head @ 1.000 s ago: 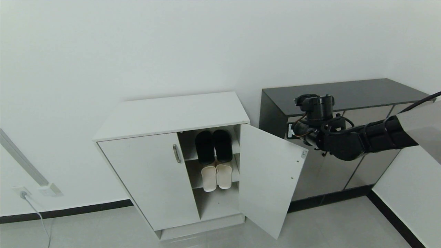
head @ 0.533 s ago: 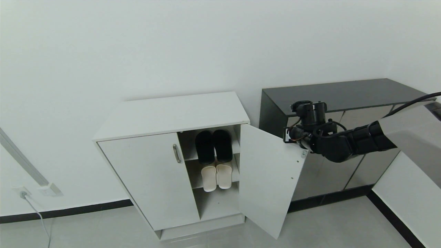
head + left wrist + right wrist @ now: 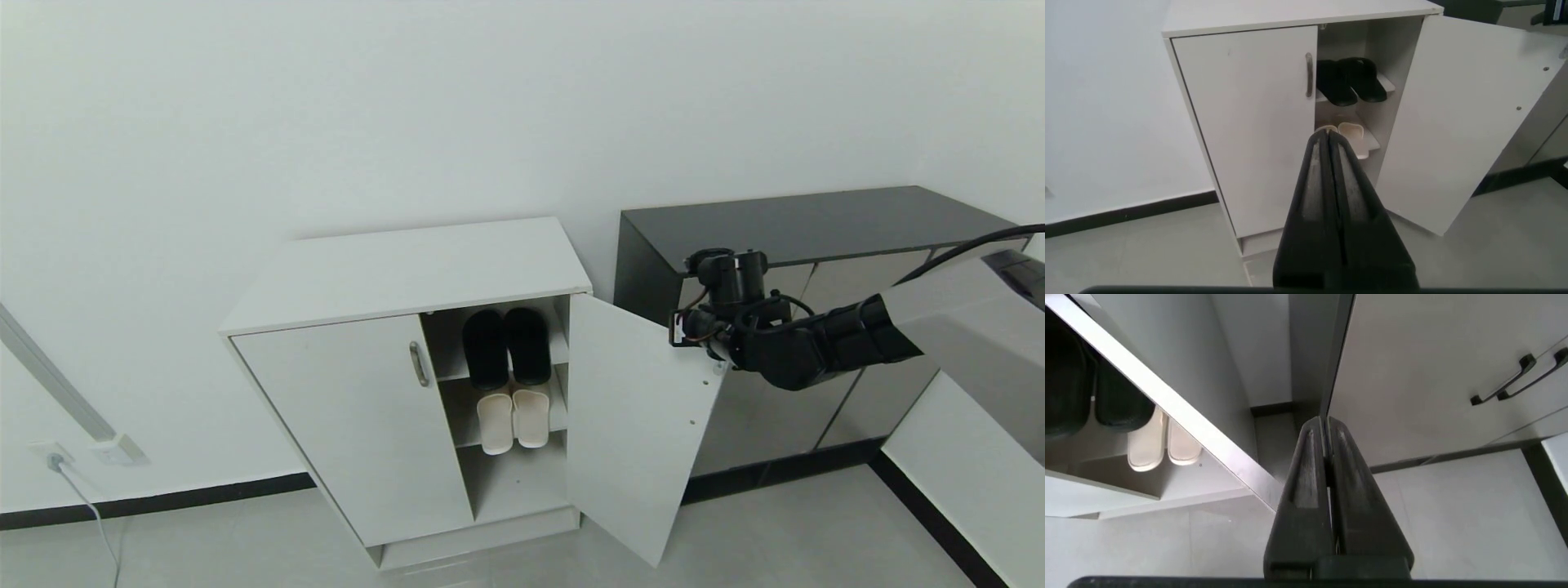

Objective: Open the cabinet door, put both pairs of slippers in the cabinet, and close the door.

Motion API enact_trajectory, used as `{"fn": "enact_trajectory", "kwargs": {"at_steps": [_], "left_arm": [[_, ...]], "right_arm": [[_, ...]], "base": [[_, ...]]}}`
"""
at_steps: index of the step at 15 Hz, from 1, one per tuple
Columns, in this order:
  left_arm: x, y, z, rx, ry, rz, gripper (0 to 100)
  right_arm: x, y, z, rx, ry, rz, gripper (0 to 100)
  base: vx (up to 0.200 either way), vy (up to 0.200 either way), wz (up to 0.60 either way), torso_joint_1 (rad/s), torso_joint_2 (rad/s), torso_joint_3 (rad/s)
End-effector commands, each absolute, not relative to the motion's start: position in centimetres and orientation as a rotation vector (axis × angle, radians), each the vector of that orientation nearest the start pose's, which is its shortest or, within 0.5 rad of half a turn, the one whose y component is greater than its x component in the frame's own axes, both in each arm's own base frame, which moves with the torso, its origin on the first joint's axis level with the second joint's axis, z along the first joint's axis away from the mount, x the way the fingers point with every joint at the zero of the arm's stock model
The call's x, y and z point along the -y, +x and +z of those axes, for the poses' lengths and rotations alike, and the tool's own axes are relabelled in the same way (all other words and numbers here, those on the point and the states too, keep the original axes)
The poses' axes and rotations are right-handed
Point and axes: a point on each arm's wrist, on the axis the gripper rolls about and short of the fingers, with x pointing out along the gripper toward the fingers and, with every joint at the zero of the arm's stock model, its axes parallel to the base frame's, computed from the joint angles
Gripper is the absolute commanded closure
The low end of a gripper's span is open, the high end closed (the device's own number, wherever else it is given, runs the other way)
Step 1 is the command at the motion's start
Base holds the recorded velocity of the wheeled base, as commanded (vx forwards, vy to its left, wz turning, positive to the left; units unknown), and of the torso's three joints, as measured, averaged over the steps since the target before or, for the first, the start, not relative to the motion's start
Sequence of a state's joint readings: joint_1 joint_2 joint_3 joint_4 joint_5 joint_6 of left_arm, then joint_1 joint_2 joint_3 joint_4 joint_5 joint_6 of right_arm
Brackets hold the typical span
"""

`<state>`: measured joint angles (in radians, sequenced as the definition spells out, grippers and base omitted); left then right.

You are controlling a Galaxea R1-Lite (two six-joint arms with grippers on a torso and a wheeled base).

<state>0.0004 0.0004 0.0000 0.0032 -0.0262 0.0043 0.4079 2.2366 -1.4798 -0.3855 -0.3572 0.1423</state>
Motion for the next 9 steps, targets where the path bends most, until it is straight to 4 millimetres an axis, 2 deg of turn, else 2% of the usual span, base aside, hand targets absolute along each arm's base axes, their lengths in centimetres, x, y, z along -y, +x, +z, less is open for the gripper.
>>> {"fn": "enact_trajectory", "kwargs": {"at_steps": [1, 9], "left_arm": [[0.06, -2.28, 7.52, -0.003, 0.005, -0.025, 100], [0.06, -2.27, 7.52, -0.005, 0.005, -0.026, 100]], "right_arm": [[-17.52, 42.33, 13.35, -0.350, 0.001, 0.027, 100], [-18.39, 41.75, 12.99, -0.375, -0.015, 0.041, 100]], "base": [[0.000, 0.000, 0.00, 0.000, 0.00, 0.000], [0.000, 0.000, 0.00, 0.000, 0.00, 0.000]]}}
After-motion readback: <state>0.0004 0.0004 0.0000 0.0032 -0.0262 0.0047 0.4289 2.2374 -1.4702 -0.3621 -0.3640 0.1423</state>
